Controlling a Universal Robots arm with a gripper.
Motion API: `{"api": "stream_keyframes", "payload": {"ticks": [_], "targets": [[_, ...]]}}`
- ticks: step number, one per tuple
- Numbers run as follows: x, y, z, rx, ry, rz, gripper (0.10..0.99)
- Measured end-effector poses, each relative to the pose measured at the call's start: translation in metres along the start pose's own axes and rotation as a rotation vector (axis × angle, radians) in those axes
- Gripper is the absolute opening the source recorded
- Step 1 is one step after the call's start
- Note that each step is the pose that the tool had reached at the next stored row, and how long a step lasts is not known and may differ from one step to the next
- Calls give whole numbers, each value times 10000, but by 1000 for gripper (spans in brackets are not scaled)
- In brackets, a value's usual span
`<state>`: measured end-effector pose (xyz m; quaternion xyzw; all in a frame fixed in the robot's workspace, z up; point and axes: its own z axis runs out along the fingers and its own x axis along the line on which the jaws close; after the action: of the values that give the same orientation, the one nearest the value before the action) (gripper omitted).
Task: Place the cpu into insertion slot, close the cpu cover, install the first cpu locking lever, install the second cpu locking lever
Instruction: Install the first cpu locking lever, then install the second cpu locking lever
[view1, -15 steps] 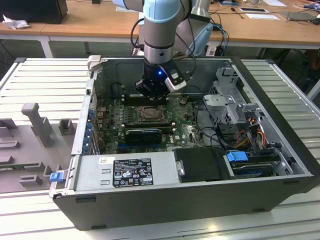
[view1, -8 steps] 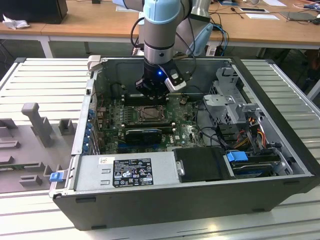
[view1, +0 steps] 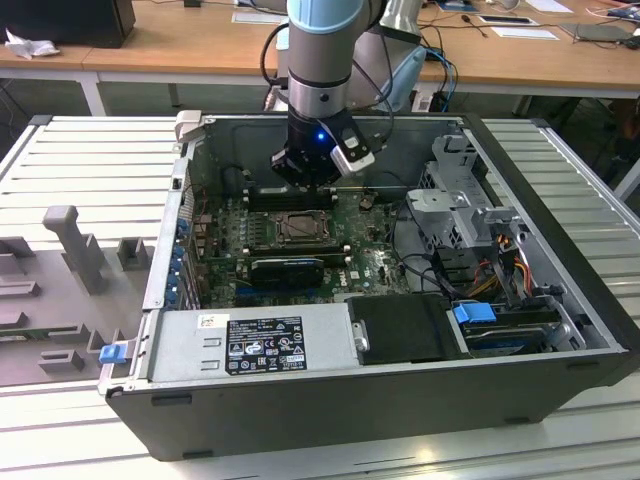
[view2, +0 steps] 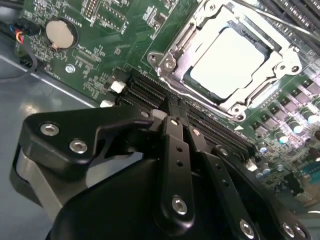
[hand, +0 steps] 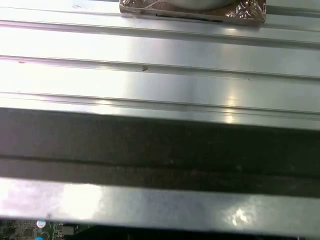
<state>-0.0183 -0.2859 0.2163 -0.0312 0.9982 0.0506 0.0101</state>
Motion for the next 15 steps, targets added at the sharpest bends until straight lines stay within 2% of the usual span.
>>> {"api": "stream_keyframes", "payload": {"ticks": [15], "targets": [[7,-103,-10,0,-1,1,106]]}}
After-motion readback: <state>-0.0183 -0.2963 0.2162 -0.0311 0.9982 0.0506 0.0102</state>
